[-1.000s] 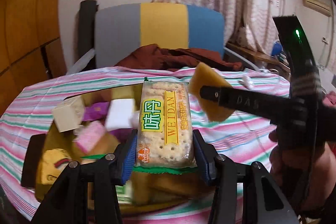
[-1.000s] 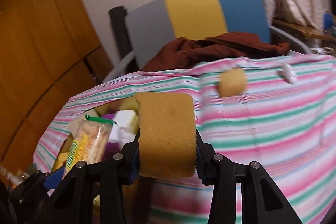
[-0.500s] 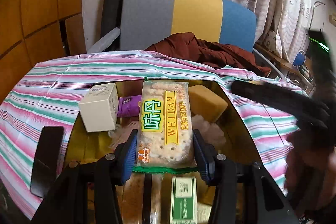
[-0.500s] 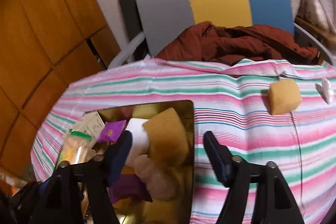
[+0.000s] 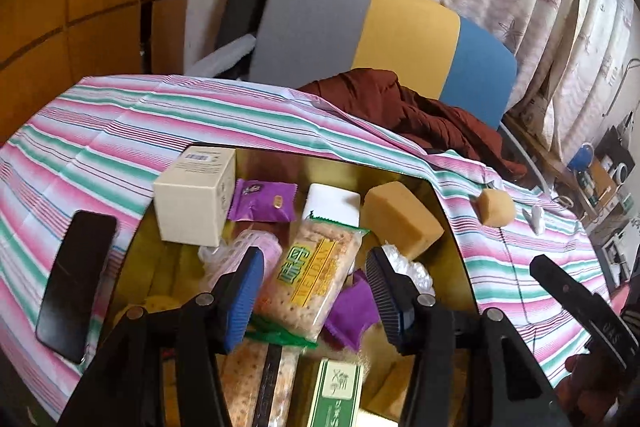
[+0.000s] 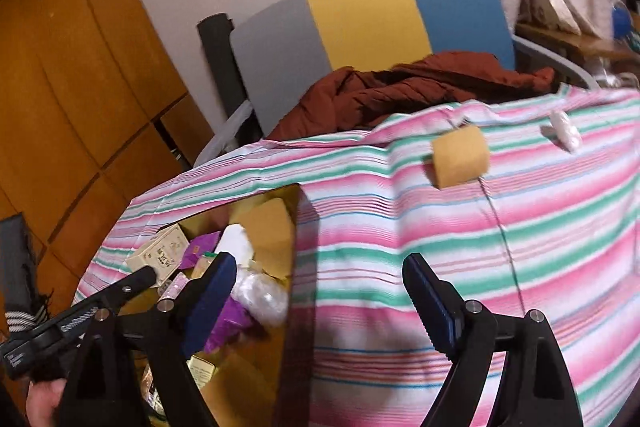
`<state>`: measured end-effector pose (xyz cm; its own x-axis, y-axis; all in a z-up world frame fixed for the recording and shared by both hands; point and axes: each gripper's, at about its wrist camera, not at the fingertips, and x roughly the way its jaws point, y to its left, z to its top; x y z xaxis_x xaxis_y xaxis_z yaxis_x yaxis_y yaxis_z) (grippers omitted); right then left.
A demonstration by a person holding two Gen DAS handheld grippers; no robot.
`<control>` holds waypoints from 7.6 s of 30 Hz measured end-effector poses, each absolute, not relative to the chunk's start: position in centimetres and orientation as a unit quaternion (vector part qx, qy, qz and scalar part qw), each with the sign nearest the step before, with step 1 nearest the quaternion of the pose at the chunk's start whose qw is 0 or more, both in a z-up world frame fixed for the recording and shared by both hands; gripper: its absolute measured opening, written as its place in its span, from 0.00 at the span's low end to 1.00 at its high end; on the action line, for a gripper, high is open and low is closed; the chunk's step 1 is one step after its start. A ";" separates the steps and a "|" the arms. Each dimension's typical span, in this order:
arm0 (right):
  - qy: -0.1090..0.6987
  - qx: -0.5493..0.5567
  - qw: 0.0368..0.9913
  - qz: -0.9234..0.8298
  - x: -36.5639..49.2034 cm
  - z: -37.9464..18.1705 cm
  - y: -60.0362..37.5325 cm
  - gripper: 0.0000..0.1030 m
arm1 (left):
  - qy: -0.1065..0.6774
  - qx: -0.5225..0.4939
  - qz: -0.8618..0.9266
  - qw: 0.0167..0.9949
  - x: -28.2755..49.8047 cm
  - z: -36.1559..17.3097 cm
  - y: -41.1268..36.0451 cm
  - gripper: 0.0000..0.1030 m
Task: Organize objects
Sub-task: 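Carry the cracker pack and yellow sponge into the gold tray and release both, then move both tools from the tray back toward the remaining items, then grasp the plastic-wrapped bundle with the right gripper while the left grasps the small yellow sponge, then carry the small sponge and plastic bundle into the gold tray and release them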
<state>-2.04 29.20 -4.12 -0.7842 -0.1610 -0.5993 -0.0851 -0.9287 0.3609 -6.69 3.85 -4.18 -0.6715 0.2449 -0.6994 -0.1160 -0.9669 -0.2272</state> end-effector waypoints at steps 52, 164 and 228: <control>-0.148 0.348 -0.143 -0.914 -5.3 -6.8 51.8 0.80 | 0.042 -0.431 0.859 0.272 -3.2 -4.0 27.0 0.52; -0.117 0.327 -0.156 -0.925 3.3 -5.9 44.6 0.38 | 0.107 -0.306 0.901 0.288 3.1 -3.6 28.8 0.55; -0.117 0.364 0.033 -0.923 -0.1 -3.9 21.7 0.81 | -0.027 -0.420 0.899 0.124 -4.7 -6.0 2.5 0.66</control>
<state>-0.15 21.75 -3.89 -0.7330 -0.1462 -0.6643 -0.0245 -0.9703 0.2406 -4.68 2.48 -6.01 -0.6174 0.2449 -0.7476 -0.2000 -0.9679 -0.1519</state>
